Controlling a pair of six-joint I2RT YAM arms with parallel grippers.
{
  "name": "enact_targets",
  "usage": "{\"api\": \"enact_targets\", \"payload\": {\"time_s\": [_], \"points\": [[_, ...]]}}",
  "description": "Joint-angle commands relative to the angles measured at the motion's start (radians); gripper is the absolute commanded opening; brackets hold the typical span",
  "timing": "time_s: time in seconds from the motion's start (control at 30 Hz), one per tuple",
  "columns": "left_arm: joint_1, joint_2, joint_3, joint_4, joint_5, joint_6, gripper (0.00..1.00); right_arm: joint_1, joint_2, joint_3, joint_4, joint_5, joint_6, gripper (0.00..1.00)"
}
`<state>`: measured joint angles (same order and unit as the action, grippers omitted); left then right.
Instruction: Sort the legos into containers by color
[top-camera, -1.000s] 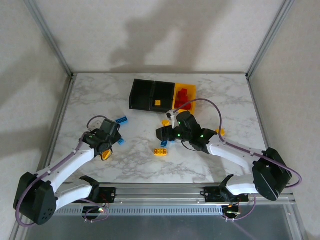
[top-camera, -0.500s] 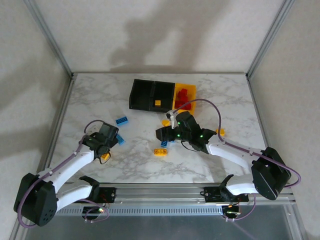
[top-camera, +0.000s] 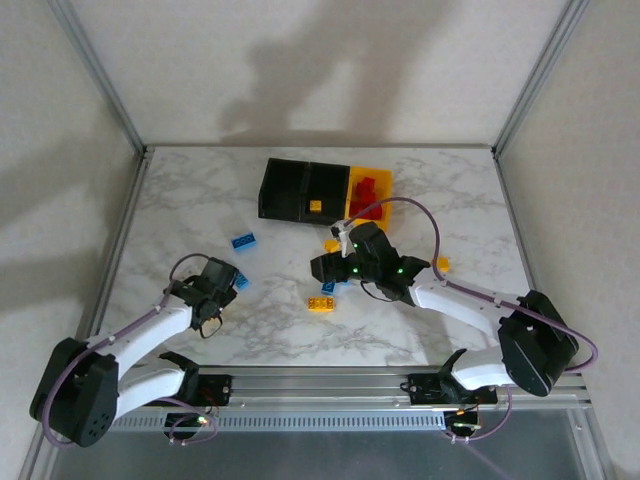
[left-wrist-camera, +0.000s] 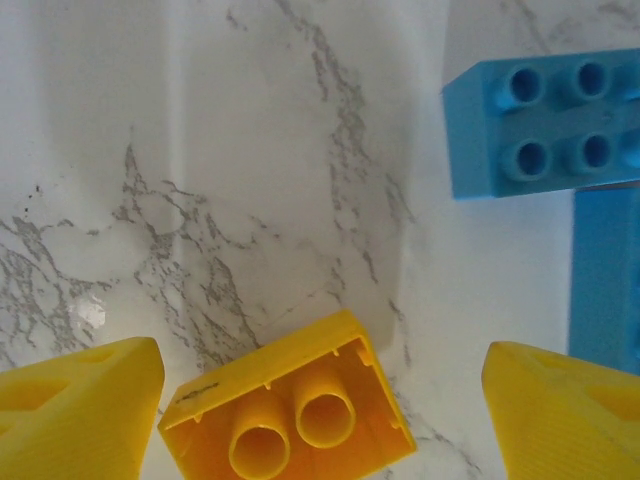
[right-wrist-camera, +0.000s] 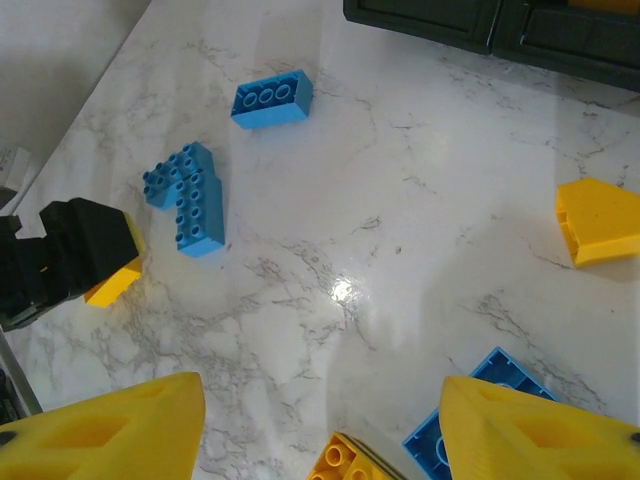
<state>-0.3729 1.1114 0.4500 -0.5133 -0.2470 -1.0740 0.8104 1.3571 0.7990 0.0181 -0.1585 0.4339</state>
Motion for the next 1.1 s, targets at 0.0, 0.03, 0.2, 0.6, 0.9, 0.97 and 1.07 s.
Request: {"api": "enact_targets", "payload": {"time_s": [0.0, 0.03, 0.2, 0.6, 0.9, 0.97, 1.07], "points": [[0.011, 0.040, -0.006, 0.021, -0.014, -0.017, 0.82, 0.011, 0.000, 0.034, 0.004, -0.001, -0.002, 0.63], [0.009, 0.047, -0.005, 0.025, -0.010, -0.017, 0.82, 0.012, -0.002, 0.035, -0.002, 0.004, -0.003, 0.63], [0.012, 0.062, -0.010, 0.037, -0.028, -0.009, 0.78, 0.012, -0.007, 0.030, -0.002, 0.010, 0.000, 0.63], [0.014, 0.061, -0.010, 0.057, -0.006, 0.014, 0.54, 0.012, -0.009, 0.028, -0.005, 0.026, -0.003, 0.63], [0.013, 0.041, 0.078, 0.017, -0.005, 0.040, 0.52, 0.012, -0.021, 0.022, -0.007, 0.037, -0.001, 0.63], [0.013, 0.039, 0.099, 0.016, 0.001, 0.047, 0.52, 0.009, -0.026, 0.020, -0.009, 0.041, 0.001, 0.63], [0.012, 0.042, 0.128, 0.016, 0.010, 0.055, 0.52, 0.003, -0.035, 0.016, -0.009, 0.043, 0.001, 0.63]]}}
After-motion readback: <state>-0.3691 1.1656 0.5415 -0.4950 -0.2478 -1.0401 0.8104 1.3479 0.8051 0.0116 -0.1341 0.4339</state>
